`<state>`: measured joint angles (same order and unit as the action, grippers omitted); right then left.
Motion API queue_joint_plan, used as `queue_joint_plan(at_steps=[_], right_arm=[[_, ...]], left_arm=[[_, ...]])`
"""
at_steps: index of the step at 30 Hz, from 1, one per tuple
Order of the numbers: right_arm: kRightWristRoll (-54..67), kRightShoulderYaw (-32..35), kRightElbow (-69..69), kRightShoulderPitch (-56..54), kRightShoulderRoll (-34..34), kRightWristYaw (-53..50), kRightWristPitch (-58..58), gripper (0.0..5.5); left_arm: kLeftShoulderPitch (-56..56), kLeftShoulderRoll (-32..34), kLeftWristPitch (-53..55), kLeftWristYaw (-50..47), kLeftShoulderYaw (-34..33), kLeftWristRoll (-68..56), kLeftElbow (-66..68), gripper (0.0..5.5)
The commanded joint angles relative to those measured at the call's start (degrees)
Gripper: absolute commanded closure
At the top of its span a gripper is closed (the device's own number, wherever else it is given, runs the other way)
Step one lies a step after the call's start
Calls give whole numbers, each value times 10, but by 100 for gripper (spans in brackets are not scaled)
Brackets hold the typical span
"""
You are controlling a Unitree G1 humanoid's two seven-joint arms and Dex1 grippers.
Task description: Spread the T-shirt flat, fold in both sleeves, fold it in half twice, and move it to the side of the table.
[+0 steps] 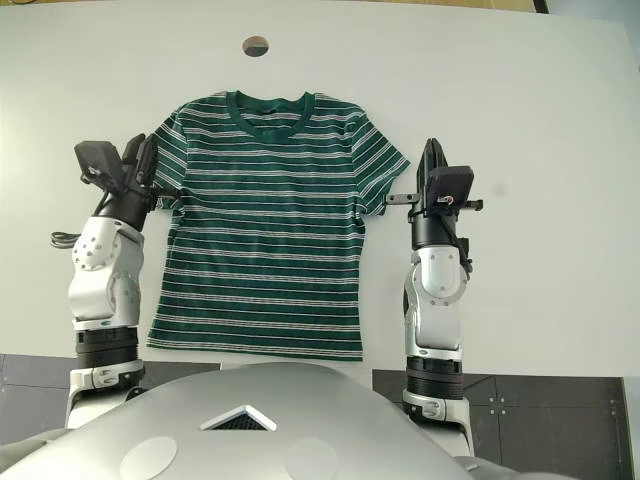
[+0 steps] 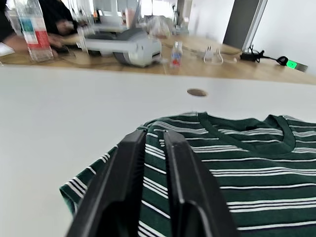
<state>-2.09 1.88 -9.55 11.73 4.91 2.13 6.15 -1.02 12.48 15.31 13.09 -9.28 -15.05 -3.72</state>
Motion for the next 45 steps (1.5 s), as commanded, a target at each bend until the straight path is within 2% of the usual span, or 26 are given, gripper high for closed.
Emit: queue_joint_plan(at_steps=[1,4,10,13,27,40,45], right_arm=[[-2,-3,-13,6,-6,-5,1,540],[-2,-7,-15,8,-8,-7,1,540],[-3,-11,-20,10,-11,-10,0,540],[-2,-13,-19,10,-11,-10,1,540],[0,-16,-27,14,-12,-10,4,540],[3,-14,-34,15,-10,-8,7,540],[1,-15,-29,13,-10,-7,7,540]], left_arm=[[24,49,80,29,1,-5,4,408],[33,82,110,42,-5,2,16,358],[50,117,91,47,-6,30,71,266],[62,120,73,46,-2,47,115,261],[127,99,131,104,-12,3,259,261],[125,98,129,110,-12,-2,271,450],[114,97,145,110,-7,-9,200,535]])
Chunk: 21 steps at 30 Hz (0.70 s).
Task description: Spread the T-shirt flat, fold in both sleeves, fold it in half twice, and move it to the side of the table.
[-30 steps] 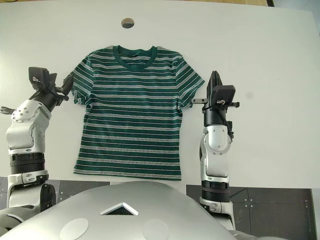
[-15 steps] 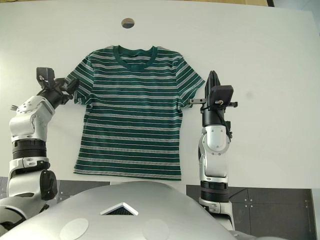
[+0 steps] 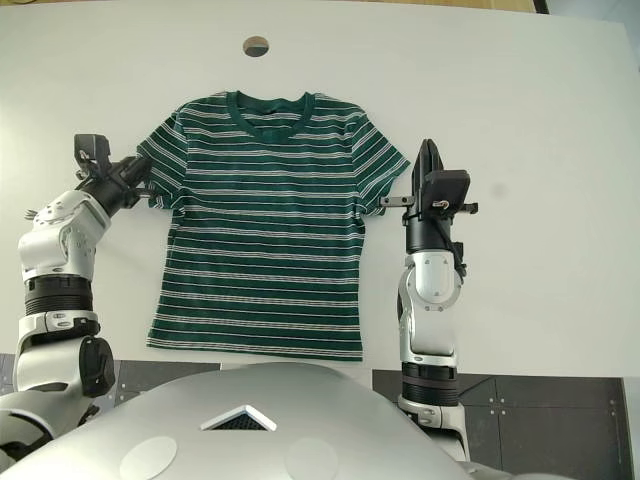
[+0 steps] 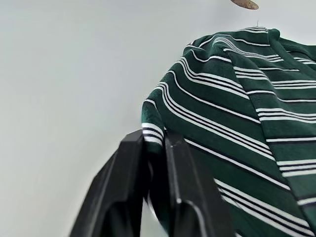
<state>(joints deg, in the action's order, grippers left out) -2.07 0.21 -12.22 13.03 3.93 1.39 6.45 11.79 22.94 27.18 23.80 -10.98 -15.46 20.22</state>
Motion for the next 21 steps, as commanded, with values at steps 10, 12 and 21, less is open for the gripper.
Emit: queue_joint_plan(at_steps=[10,12,21], right_arm=[[2,2,6,-10,-1,1,3,540],[2,2,8,-11,-1,1,2,540],[0,4,17,-14,1,1,4,540]], left_arm=[[-40,-69,102,-9,87,-26,-224,538],[-39,-81,106,-13,102,-21,-230,538],[-22,-125,95,-29,143,-5,-198,513]])
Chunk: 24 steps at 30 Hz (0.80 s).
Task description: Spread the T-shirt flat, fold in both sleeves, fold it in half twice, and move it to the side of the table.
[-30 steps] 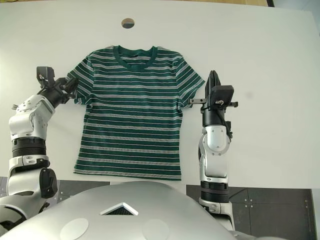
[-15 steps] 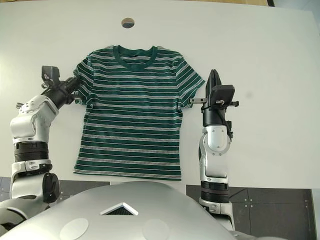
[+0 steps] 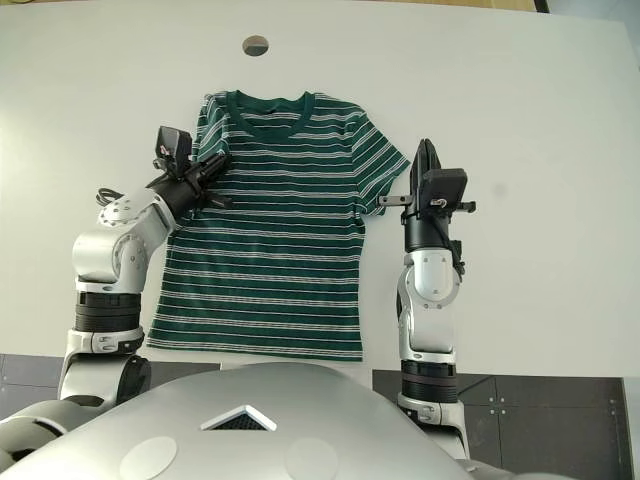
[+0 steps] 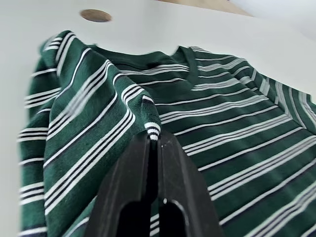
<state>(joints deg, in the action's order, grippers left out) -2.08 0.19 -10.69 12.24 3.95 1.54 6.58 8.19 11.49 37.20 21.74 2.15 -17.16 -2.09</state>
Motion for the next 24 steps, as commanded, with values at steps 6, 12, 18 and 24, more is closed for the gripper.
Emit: queue_joint_plan(at_steps=[6,12,18,24], right_arm=[[-1,2,0,-11,7,7,-12,540],[21,9,26,-51,23,33,-91,437],[52,28,62,-107,54,74,-193,327],[71,47,116,-144,88,104,-273,322]], left_arm=[[12,-20,-18,-9,16,17,47,429],[6,-24,-26,-9,14,16,44,340],[-11,-35,-32,3,-8,-23,-27,317],[-25,-71,-60,15,-70,-133,-152,317]])
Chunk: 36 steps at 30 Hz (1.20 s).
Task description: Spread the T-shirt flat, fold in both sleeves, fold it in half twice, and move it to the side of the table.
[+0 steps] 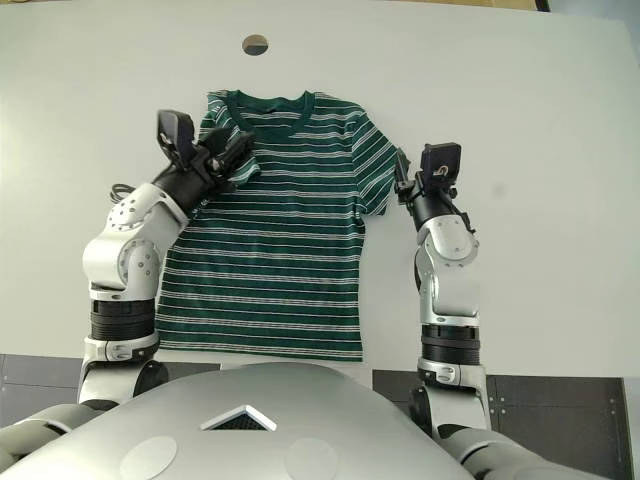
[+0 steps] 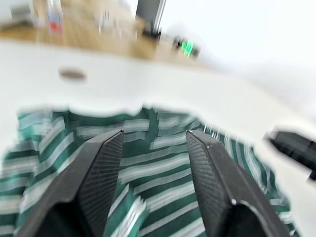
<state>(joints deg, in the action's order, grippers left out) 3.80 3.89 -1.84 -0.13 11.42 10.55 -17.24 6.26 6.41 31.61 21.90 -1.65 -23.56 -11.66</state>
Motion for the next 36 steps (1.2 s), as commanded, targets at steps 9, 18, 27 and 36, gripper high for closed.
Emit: queue_joint_plan(at_steps=[9,18,27,36], right_arm=[[23,9,119,-62,44,62,-67,322],[35,12,142,-72,42,74,-75,322],[54,42,79,-57,40,58,-71,322],[55,28,67,-68,21,55,-73,322]], left_arm=[[1,-29,-24,-3,-93,-172,-103,317],[3,-21,-31,-14,-98,-182,-81,317],[3,-20,-42,-15,-87,-169,-65,317],[4,-13,-49,-15,-81,-164,-60,317]])
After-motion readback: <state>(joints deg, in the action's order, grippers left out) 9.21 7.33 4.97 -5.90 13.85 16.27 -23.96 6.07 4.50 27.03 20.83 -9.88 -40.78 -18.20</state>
